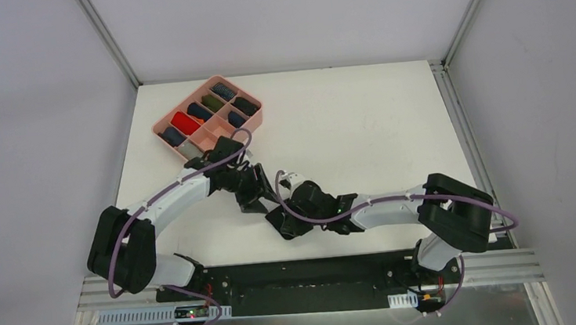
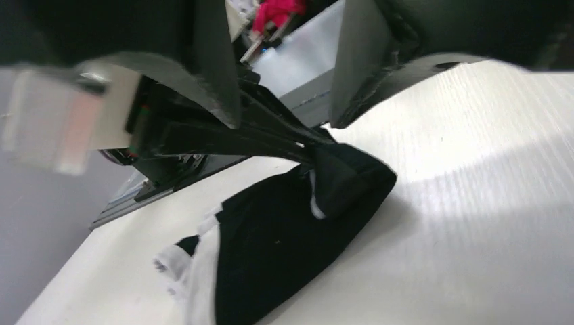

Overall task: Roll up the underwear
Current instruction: Roll the underwear to the center of the board.

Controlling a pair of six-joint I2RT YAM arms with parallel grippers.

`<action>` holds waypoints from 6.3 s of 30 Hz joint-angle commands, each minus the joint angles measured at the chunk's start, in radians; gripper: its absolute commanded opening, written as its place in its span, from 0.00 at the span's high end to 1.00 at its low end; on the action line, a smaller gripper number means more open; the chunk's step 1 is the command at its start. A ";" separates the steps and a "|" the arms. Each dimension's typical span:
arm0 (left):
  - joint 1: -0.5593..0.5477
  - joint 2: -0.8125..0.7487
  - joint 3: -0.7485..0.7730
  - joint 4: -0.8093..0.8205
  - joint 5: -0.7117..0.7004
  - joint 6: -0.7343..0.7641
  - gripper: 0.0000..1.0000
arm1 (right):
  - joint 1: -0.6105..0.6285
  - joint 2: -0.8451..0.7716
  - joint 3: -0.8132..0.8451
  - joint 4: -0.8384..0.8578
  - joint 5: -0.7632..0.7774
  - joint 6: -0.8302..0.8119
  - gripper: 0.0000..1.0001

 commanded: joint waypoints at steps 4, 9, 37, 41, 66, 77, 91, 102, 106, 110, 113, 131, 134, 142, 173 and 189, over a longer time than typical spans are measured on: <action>0.004 -0.057 -0.145 0.009 0.036 0.000 0.24 | -0.086 0.037 -0.119 0.081 -0.308 0.121 1.00; 0.000 -0.023 -0.189 0.069 0.031 -0.021 0.18 | -0.097 0.034 -0.124 0.083 -0.321 0.117 1.00; -0.045 0.050 -0.220 0.197 -0.073 -0.215 1.00 | 0.014 -0.108 0.087 -0.323 0.086 -0.035 0.27; -0.045 0.056 -0.220 0.195 -0.082 -0.222 1.00 | 0.085 -0.082 0.183 -0.441 0.266 -0.101 0.29; -0.045 0.046 -0.212 0.195 -0.087 -0.229 1.00 | 0.222 0.164 0.358 -0.524 0.419 -0.203 0.61; -0.032 -0.014 -0.201 0.195 -0.081 -0.237 0.95 | 0.154 0.061 0.205 -0.377 0.249 -0.118 1.00; 0.003 -0.141 -0.170 0.122 -0.082 -0.220 0.58 | -0.109 0.019 -0.091 0.073 -0.369 0.203 1.00; 0.002 -0.163 -0.222 0.126 -0.067 -0.218 0.57 | -0.250 0.028 -0.284 0.434 -0.535 0.425 1.00; 0.001 -0.109 -0.209 0.136 -0.035 -0.178 0.57 | -0.284 0.087 -0.339 0.580 -0.597 0.494 1.00; -0.007 -0.089 -0.210 0.153 -0.024 -0.176 0.59 | -0.328 0.200 -0.407 0.834 -0.645 0.615 1.00; -0.022 -0.076 -0.195 0.168 -0.008 -0.174 0.62 | -0.352 0.305 -0.438 1.014 -0.669 0.690 1.00; -0.109 0.132 -0.071 0.257 0.007 -0.196 0.79 | -0.369 0.496 -0.456 1.258 -0.680 0.797 1.00; -0.112 0.169 -0.076 0.257 -0.019 -0.198 0.80 | -0.369 0.502 -0.455 1.261 -0.683 0.800 1.00; -0.114 0.297 -0.083 0.236 -0.052 -0.177 0.84 | -0.369 0.450 -0.474 1.236 -0.659 0.813 0.73; -0.114 0.349 -0.082 0.159 -0.057 -0.087 0.87 | -0.272 -0.495 -0.246 -0.247 -0.202 0.269 0.35; -0.114 0.331 -0.090 0.159 -0.058 -0.098 0.86 | -0.175 -0.296 -0.140 -0.139 -0.222 0.267 0.41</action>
